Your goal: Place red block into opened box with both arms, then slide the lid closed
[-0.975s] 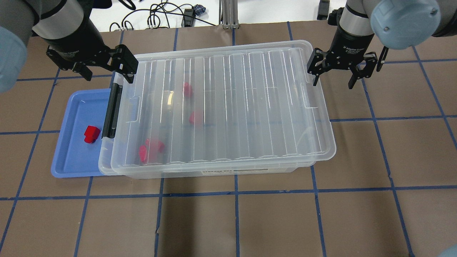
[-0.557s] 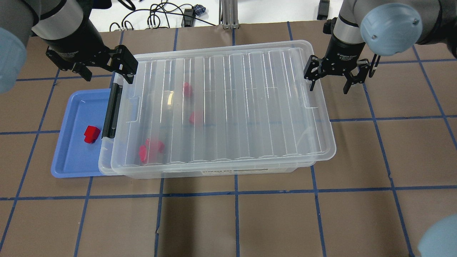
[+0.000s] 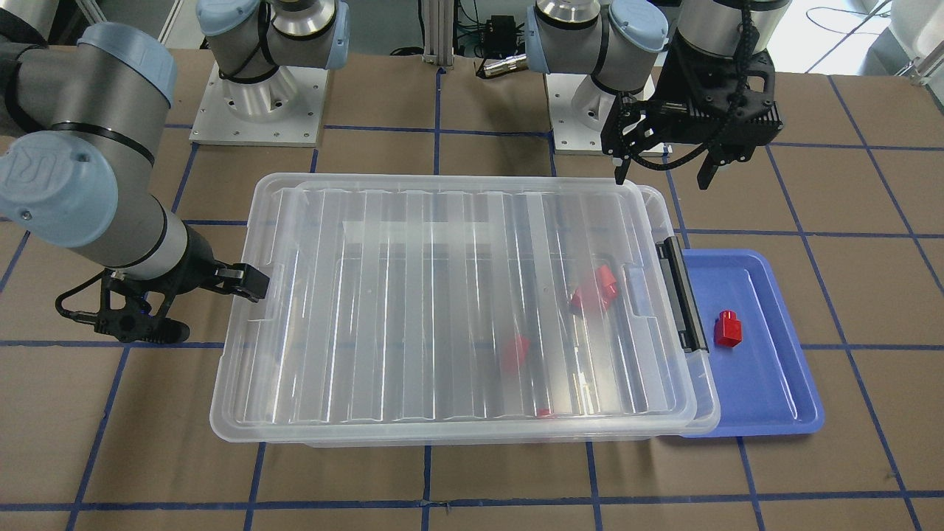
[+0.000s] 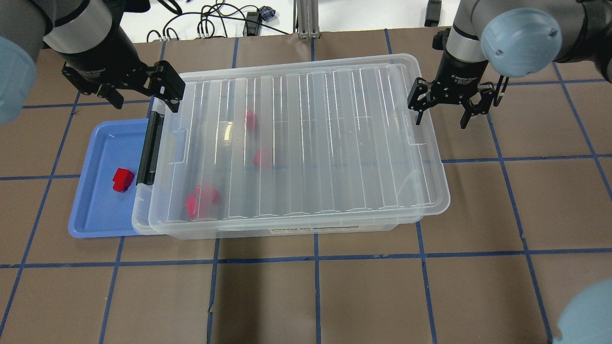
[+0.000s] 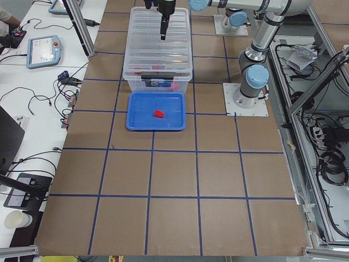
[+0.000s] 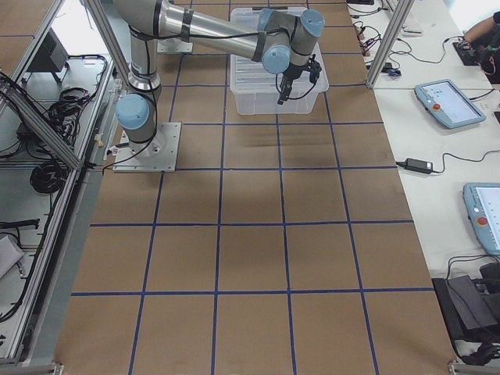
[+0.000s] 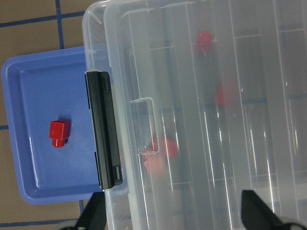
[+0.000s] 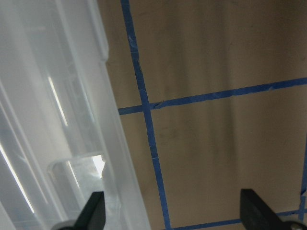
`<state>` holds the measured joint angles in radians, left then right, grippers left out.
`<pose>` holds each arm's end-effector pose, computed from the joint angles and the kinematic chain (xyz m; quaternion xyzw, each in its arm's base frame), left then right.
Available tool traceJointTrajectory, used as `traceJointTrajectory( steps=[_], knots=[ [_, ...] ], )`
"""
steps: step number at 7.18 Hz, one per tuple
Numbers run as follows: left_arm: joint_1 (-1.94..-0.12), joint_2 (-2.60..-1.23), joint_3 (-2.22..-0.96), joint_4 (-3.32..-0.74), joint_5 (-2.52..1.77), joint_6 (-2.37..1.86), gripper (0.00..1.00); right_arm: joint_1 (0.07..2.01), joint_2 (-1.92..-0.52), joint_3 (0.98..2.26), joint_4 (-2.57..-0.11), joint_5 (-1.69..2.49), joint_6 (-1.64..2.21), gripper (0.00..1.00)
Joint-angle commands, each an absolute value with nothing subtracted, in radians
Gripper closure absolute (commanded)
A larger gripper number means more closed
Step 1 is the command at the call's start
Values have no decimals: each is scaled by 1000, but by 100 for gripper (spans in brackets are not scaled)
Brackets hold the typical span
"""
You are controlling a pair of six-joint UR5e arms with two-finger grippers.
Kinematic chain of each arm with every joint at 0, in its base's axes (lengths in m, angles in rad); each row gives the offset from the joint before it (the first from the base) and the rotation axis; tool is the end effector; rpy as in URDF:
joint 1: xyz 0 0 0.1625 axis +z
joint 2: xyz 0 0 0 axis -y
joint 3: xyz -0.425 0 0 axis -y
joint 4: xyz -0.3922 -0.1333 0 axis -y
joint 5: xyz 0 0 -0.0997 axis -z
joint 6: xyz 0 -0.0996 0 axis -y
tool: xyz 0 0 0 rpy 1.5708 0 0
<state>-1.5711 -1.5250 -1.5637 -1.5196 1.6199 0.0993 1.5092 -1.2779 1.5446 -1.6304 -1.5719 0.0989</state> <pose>-0.1286 -0.4817 0.5192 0.0484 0.9972 -0.0507 0.0271 0.0973 -0.5852 0.3481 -0.0797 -0.9914 -0.1033 0.0025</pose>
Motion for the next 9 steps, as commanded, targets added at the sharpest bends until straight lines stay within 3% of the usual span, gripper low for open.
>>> traceJointTrajectory(
  steps=[1,9],
  knots=[
    [-1572,-1525,-1563,-1519,1620,100,0,1493,-1278,1545,-1631,-1592,97,0],
    [-1580,-1529,-1555,-1523,1612,101,0,1336,-1281,1537,-1629,-1643,-93,0]
  ],
)
